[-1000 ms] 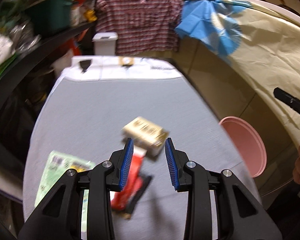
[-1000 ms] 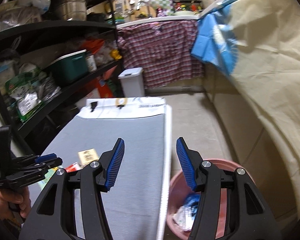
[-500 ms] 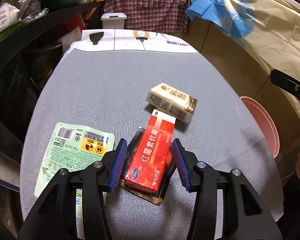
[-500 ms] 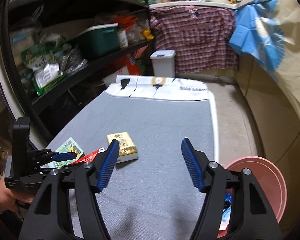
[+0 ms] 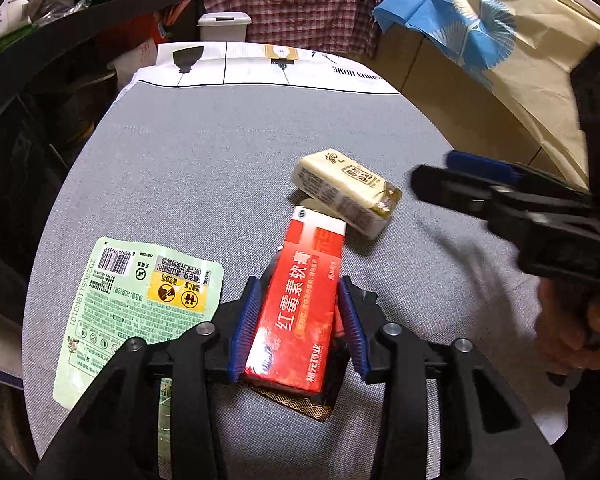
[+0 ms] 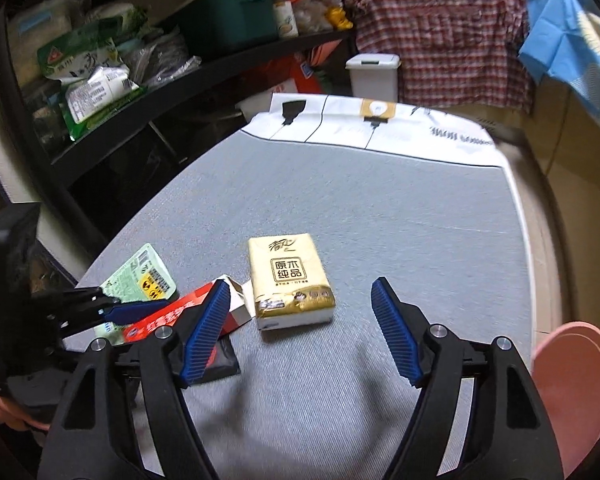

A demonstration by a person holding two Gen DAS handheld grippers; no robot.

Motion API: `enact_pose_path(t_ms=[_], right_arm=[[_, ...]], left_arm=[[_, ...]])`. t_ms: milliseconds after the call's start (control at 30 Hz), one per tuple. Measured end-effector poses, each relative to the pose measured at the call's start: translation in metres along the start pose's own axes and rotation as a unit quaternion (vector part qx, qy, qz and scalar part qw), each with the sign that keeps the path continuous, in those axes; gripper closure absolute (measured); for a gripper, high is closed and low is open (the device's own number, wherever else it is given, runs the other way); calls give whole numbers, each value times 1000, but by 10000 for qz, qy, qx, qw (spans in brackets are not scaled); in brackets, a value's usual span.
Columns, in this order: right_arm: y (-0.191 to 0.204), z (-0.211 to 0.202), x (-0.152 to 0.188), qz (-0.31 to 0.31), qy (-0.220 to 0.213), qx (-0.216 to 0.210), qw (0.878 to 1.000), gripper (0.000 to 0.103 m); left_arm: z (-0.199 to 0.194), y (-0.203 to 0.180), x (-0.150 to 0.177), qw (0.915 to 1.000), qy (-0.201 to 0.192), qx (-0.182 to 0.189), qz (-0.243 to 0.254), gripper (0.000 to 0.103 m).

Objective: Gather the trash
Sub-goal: 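Move the left tool to the red medicine box while the right tool approaches the tissue pack, then grasp the red medicine box with the left tool while the right tool grasps the cream tissue pack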

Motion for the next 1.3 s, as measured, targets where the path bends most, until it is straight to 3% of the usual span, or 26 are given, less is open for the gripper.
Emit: enact_pose_path(t_ms=[367, 433, 500, 567, 867, 1300], right_arm=[[5, 54, 4, -124, 496, 142, 9986, 31], [3, 58, 7, -139, 567, 188, 9981, 36], [1, 59, 8, -142, 621, 223, 9977, 47], [-1, 59, 9, -148, 651, 268, 9974, 48], [-11, 45, 6, -105, 447, 429, 9980, 50], [-6, -6, 0, -297, -126, 602, 9977, 50]], left_arm=[[3, 10, -5, 9998, -45, -72, -176, 65], [5, 11, -5, 9998, -15, -77, -207, 65], [9, 13, -4, 9997, 39, -86, -245, 66], [12, 14, -3, 9995, 71, -79, -289, 66], [9, 14, -10, 9996, -25, -135, -237, 67], [-16, 5, -24, 9988, -381, -268, -140, 68]])
Point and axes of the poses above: each gripper's, at about its wrist camera, not at the fingertips, and z roughly the way its jaws point, y to its left, x to its underside, the point moved 6 cm from there along z, roughly the way its jaws point, and after that the axes turned 4 degrees about z, right-handed, at the moved point
